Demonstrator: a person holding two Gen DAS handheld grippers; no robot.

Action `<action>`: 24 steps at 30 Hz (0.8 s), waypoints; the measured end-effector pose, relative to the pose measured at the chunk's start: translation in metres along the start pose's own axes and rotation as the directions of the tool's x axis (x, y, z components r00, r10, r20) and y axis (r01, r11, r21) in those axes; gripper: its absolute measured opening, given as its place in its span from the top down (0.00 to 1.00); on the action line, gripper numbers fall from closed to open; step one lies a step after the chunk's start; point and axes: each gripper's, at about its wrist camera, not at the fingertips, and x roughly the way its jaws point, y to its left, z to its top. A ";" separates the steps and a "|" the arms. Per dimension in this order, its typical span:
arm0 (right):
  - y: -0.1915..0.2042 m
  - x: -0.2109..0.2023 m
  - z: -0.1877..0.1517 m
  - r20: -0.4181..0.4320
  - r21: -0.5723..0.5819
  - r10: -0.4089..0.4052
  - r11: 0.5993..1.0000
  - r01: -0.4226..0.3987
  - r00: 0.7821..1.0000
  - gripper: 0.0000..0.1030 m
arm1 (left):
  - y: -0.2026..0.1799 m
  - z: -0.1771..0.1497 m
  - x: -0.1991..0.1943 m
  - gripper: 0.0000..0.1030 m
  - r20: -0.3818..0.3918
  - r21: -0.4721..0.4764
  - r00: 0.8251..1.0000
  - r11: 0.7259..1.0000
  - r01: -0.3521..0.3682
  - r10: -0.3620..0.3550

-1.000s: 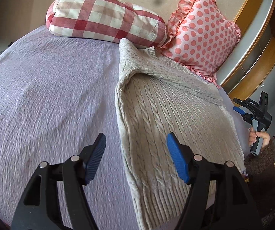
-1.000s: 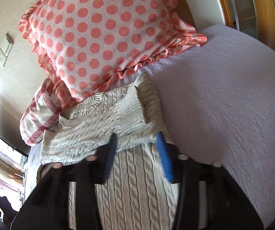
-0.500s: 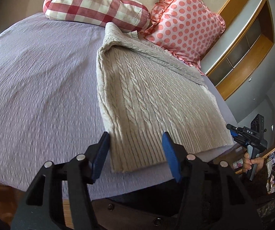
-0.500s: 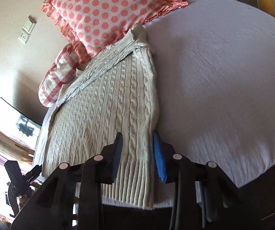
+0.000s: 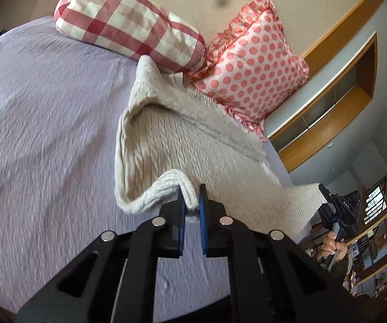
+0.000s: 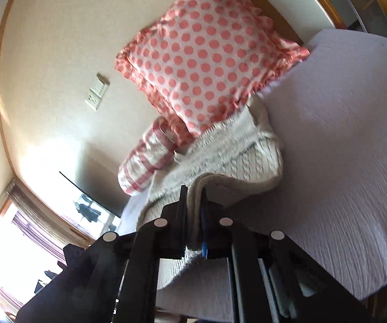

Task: Fold small clothes

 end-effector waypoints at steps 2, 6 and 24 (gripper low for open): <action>-0.001 0.025 0.026 0.029 0.018 0.013 1.000 -0.013 0.999 0.92 | 0.001 0.042 0.013 0.92 0.052 -0.013 0.999 1.000 -0.013 0.014; -0.021 0.092 0.076 0.052 0.077 -0.027 0.997 0.023 0.998 0.92 | -0.002 0.125 0.063 0.92 0.110 -0.023 0.991 0.997 -0.079 0.081; -0.138 0.248 0.136 -0.175 0.267 -0.268 0.913 0.308 0.947 0.86 | 0.044 0.218 0.225 0.84 -0.012 -0.043 0.963 0.962 -0.271 0.271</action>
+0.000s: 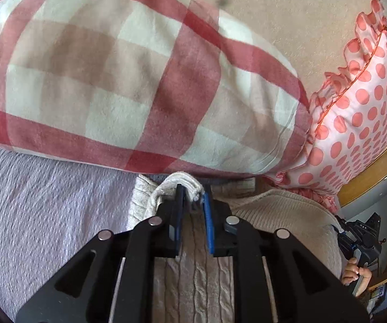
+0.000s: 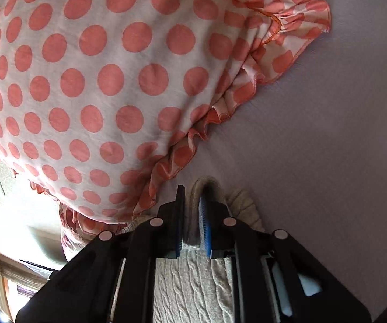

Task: Fold small clothes

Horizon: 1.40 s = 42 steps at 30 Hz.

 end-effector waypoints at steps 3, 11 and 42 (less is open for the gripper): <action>0.014 -0.024 -0.003 0.065 -0.052 0.001 0.999 0.002 0.998 0.54 | 0.006 0.000 -0.040 0.65 0.072 -0.007 0.996 0.999 0.050 -0.049; 0.031 -0.056 -0.053 0.022 -0.236 0.093 0.968 -0.085 0.995 0.22 | 0.030 -0.043 -0.081 0.46 -0.001 -0.007 0.995 0.995 0.095 -0.095; 0.122 0.043 -0.182 0.116 -0.791 -0.366 0.528 0.308 0.924 0.17 | 0.030 -0.078 -0.039 0.62 -0.175 -0.117 0.978 0.989 0.092 -0.112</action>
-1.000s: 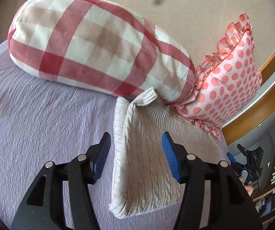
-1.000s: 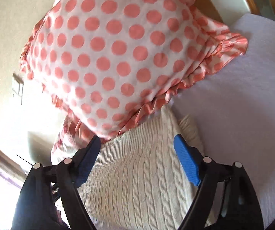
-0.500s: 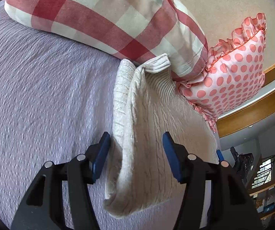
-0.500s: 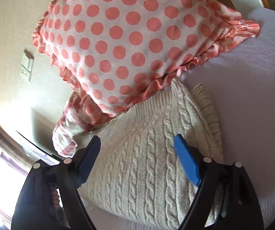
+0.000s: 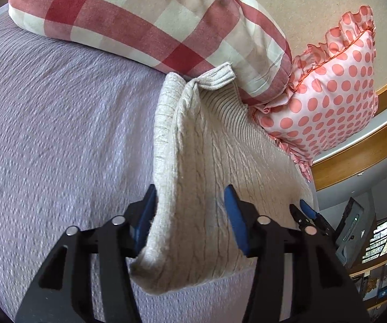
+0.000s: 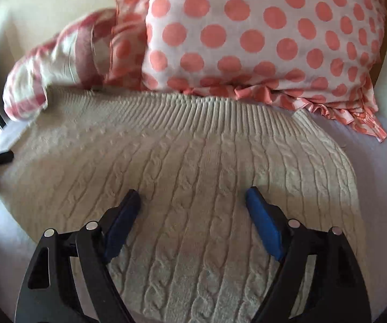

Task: Fold small clothes

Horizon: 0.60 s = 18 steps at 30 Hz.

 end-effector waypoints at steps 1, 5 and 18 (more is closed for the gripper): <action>-0.003 0.000 0.000 -0.011 0.020 0.015 1.000 -0.015 1.000 0.17 | 0.001 0.001 0.004 0.73 -0.011 -0.014 1.000 1.000 0.001 -0.001; -0.004 0.001 -0.002 -0.016 0.016 0.039 0.999 -0.038 0.999 0.17 | -0.001 0.006 0.007 0.84 -0.007 -0.055 1.000 0.998 0.027 -0.028; -0.073 -0.049 0.003 0.150 0.238 0.146 0.955 -0.179 0.978 0.18 | -0.235 0.013 0.022 0.86 0.018 0.280 0.976 0.938 0.203 -0.216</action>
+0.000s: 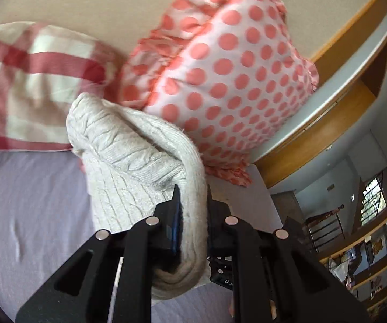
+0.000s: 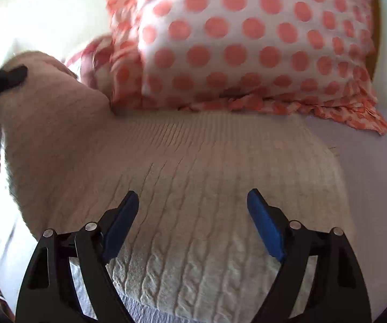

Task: Fold small clothes

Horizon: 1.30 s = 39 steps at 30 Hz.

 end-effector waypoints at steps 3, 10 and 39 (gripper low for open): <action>-0.065 -0.035 0.011 0.110 0.198 0.012 0.980 -0.034 0.994 0.17 | -0.058 -0.006 0.051 0.86 -0.072 0.078 0.995 0.994 0.081 -0.075; -0.140 -0.016 0.004 -0.035 0.393 -0.002 0.919 0.015 0.999 0.20 | -0.107 -0.057 0.168 0.84 -0.258 0.131 0.965 0.987 0.093 -0.056; 0.009 -0.102 -0.033 0.082 -0.235 0.308 0.930 -0.282 0.948 0.27 | -0.018 -0.132 0.034 0.49 -0.138 0.483 0.980 0.874 -0.060 0.143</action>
